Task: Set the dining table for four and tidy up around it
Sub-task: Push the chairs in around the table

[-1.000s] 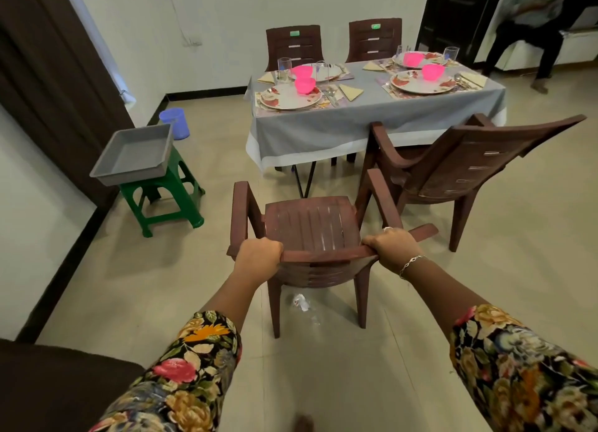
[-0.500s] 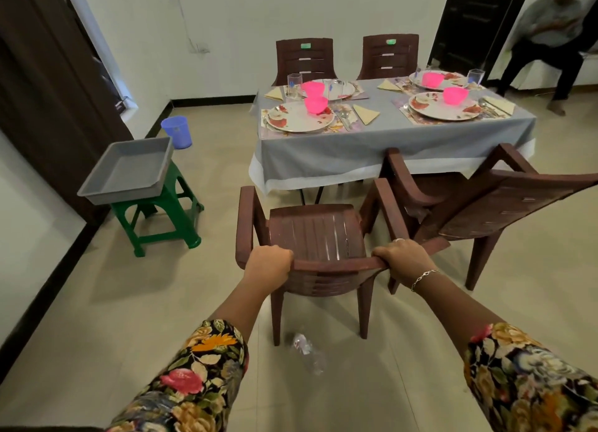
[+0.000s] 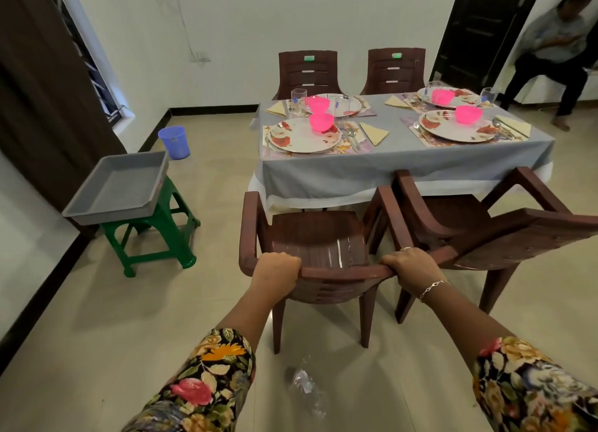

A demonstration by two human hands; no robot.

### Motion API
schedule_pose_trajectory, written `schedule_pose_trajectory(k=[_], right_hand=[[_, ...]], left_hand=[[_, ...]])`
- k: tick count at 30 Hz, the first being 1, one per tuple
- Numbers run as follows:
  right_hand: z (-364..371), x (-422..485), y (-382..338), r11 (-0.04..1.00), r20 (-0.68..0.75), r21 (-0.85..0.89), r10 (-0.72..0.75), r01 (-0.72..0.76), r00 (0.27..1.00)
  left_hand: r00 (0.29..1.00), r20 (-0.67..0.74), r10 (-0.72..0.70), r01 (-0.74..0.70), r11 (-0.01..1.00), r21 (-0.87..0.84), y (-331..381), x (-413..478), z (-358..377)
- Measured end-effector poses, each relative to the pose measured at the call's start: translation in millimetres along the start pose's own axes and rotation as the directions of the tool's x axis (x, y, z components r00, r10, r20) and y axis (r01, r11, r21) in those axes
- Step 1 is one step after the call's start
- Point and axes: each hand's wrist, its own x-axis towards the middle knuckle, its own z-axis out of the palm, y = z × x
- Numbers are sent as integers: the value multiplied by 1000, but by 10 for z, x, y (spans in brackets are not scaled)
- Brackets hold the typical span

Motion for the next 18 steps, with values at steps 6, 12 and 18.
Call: schedule_pose_trajectory(k=[6, 12, 18], right_hand=[[23, 213, 59, 999, -43, 41, -12, 14, 999], [15, 318, 131, 999, -43, 41, -32, 34, 999], [3, 454, 259, 999, 46, -21, -23, 24, 999]], left_hand=[[1000, -26, 8, -8, 1000, -21, -114, 219, 21], [999, -31, 20, -21, 1000, -22, -158, 350, 11], [999, -27, 17, -18, 1000, -19, -110, 493, -23]])
